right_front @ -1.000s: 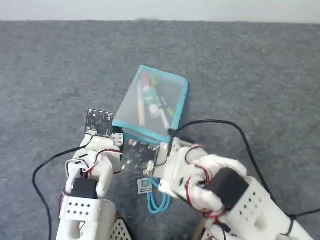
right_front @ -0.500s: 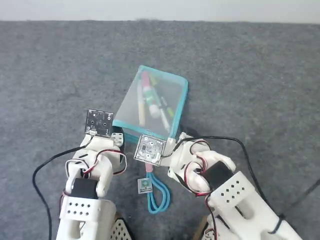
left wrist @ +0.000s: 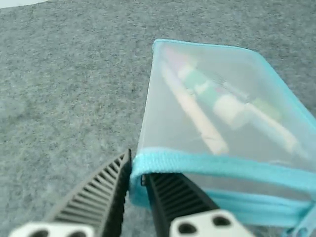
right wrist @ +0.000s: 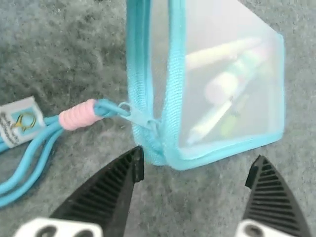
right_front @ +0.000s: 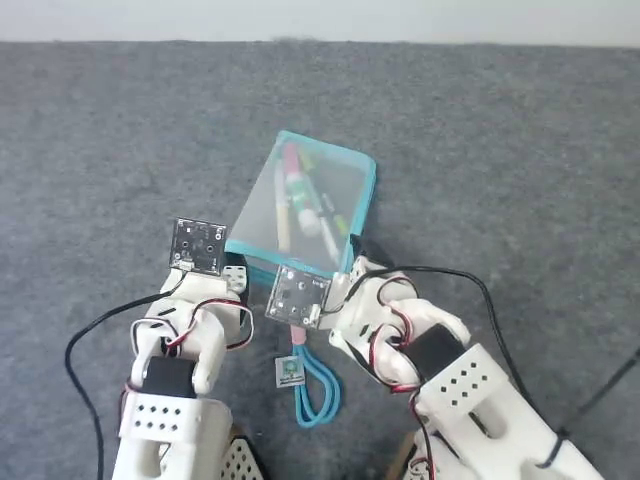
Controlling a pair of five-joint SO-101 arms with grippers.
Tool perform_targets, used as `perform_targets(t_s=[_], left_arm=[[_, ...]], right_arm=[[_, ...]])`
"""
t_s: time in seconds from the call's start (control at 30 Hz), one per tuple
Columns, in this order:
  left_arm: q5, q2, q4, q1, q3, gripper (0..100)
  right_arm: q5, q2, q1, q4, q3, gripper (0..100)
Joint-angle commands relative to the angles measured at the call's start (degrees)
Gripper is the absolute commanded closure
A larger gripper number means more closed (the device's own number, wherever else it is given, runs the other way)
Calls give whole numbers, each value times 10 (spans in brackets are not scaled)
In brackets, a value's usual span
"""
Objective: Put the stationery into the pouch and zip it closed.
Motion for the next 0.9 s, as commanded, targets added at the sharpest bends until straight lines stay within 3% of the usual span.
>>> perform_targets(t_s=[0.0, 0.3, 0.87], left_arm=[[12, -4, 2, -6, -44, 989], [12, -4, 2, -6, -43, 989], [12, -4, 2, -6, -42, 988]], right_arm=[[20, -6, -8, -12, 15, 682], [20, 5, -10, -43, 24, 682], [0, 281, 28, -104, -137, 684]])
